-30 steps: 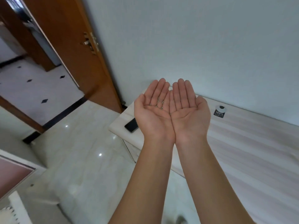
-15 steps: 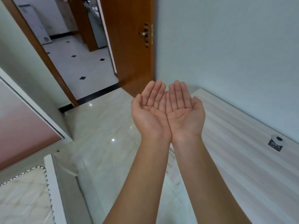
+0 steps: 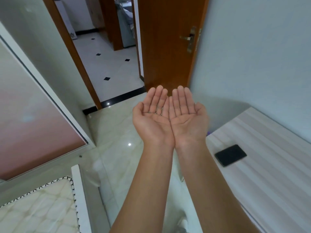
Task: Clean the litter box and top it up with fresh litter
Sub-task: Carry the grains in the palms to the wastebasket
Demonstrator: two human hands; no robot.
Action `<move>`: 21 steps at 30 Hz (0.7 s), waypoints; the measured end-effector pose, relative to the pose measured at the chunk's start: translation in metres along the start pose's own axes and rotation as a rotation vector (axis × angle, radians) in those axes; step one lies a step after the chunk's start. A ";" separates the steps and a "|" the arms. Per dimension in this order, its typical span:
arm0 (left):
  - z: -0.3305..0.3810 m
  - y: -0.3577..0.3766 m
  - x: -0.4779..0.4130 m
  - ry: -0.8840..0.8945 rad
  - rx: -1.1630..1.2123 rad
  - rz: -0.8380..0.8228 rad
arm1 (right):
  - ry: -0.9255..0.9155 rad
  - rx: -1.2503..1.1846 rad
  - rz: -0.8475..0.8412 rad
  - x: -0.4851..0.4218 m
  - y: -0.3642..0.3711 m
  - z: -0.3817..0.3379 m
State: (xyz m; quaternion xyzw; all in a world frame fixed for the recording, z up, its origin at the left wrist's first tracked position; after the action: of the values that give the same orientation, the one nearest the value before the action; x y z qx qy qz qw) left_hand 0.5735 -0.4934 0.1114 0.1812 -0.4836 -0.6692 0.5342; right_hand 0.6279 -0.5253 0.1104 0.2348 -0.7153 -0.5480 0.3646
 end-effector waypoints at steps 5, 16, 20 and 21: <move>0.013 0.003 -0.072 0.034 -0.008 0.048 | 0.059 -0.043 0.000 -0.071 0.010 0.031; 0.045 0.066 -0.256 0.138 -0.072 0.058 | 0.126 -0.009 -0.030 -0.254 0.078 0.084; 0.052 0.086 -0.312 0.140 -0.075 0.032 | 0.109 0.000 -0.042 -0.307 0.100 0.096; 0.053 0.090 -0.327 0.130 -0.079 0.025 | 0.096 -0.003 -0.038 -0.321 0.104 0.099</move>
State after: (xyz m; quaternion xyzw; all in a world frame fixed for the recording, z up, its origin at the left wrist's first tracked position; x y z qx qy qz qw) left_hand 0.7004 -0.1747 0.1220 0.1971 -0.4231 -0.6680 0.5796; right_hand 0.7579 -0.1983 0.1112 0.2740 -0.6915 -0.5439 0.3884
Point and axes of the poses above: each hand's wrist, its own x-axis away from the middle knuckle, its own y-axis out of the palm, z = x × y, the point moved 2 cm from there along -x, towards the middle knuckle, and after that the axes turned 10 degrees about -x, right-handed, at the moved point
